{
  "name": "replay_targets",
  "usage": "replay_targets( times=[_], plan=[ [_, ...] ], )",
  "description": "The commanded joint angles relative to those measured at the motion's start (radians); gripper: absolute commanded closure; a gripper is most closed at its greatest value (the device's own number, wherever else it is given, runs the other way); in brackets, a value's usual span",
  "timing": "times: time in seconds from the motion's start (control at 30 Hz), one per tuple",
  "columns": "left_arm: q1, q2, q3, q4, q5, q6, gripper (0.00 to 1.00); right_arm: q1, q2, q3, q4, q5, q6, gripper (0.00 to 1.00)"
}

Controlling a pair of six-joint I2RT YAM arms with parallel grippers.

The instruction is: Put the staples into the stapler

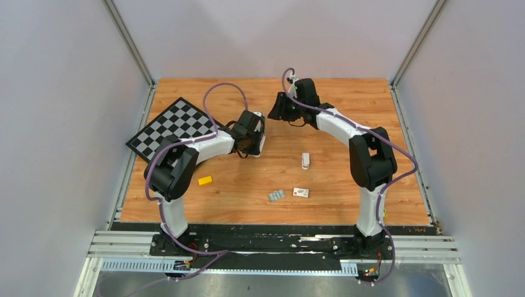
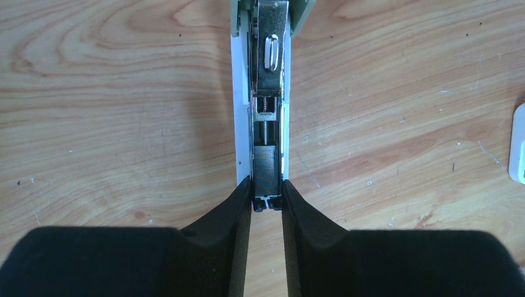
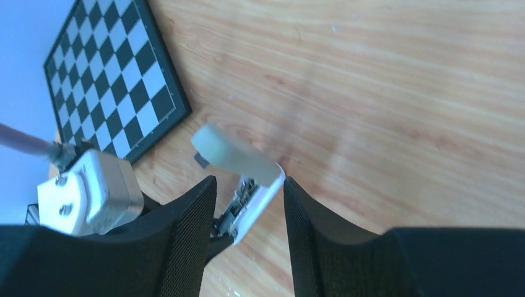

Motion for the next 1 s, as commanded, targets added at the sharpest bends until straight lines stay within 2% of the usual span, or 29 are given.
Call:
replay_targets(
  times=[0.0,0.47,0.57,0.73,0.97],
  plan=[
    [0.023,-0.048,-0.044,0.07,0.02,0.015,0.76,-0.017,0.081,0.114,0.038,-0.111,0.02,0.51],
    [0.031,-0.051,-0.046,0.086,0.027,0.045,0.76,-0.021,0.202,0.231,0.006,-0.244,-0.025,0.49],
    [0.032,-0.05,-0.047,0.089,0.027,0.046,0.76,-0.021,0.214,0.244,-0.019,-0.27,-0.045,0.52],
    [0.032,-0.043,-0.039,0.081,0.025,0.053,0.76,-0.021,0.191,0.215,-0.016,-0.349,-0.08,0.62],
    [0.032,-0.037,-0.029,0.09,0.025,0.051,0.76,0.007,0.13,0.138,-0.04,-0.401,-0.143,0.6]
  ],
)
